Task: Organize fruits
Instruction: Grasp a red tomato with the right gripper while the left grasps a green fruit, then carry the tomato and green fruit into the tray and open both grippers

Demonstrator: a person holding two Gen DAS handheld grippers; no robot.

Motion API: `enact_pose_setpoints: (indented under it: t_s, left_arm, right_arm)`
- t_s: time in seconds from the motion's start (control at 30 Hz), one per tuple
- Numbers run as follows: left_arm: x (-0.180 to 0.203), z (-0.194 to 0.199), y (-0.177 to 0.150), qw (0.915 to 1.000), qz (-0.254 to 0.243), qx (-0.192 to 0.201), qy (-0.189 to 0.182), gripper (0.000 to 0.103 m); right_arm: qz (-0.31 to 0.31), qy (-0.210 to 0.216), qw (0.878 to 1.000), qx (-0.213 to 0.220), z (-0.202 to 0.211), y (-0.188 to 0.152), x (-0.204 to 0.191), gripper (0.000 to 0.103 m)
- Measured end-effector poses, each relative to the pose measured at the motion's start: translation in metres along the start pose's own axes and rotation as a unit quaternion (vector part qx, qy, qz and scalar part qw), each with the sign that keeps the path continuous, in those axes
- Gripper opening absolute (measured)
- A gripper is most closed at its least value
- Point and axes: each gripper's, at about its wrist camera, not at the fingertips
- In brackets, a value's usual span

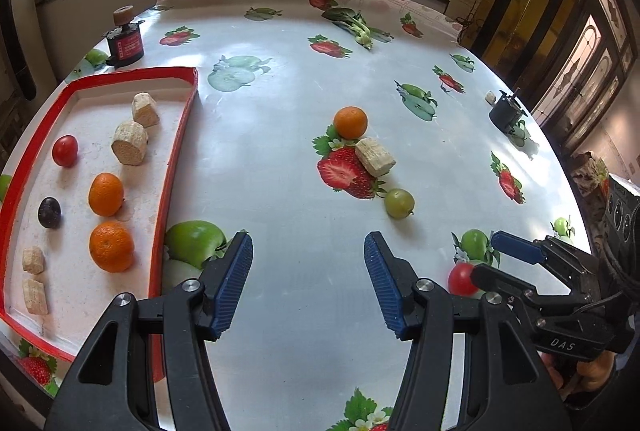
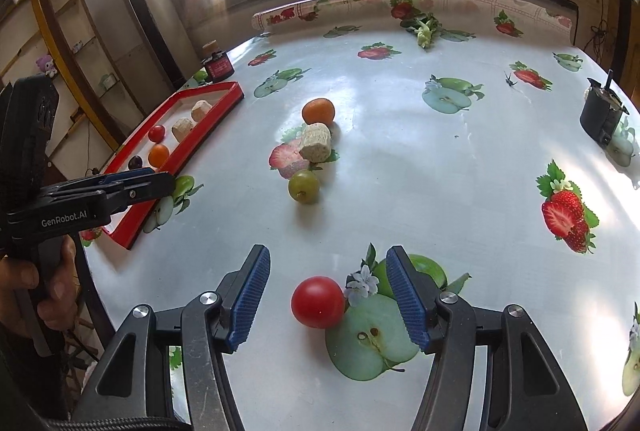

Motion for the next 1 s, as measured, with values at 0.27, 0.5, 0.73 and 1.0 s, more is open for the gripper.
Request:
enact_pose_setpoints:
  t_s: [0.27, 0.5, 0.73, 1.0]
  left_arm:
    - [0.031, -0.027, 0.004, 0.9992, -0.023, -0.027, -0.015, 0.057]
    - [0.057, -0.052, 0.008, 0.9976, -0.045, -0.048, -0.023, 0.057]
    - [0.077, -0.077, 0.012, 0.9957, -0.063, -0.062, -0.028, 0.056]
    - [0.072, -0.086, 0.009, 0.9951, -0.062, -0.067, -0.038, 0.023]
  right_arm:
    - [0.025, 0.012, 0.999, -0.033, -0.016, -0.012, -0.009, 0.059]
    - [0.032, 0.015, 0.999, -0.040, -0.021, -0.015, -0.004, 0.032]
    - [-0.008, -0.015, 1.000, -0.010, -0.002, -0.009, 0.026, 0.032]
    - [-0.043, -0.025, 0.999, 0.000, 0.005, -0.008, 0.048, 0.032]
Point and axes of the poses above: each gripper's, at about its wrist camera, not at the fingertips, and z roughly against the way its jaws point, x to its right, y to its top, and after that the axes turned 10 degrees about z, right-handed
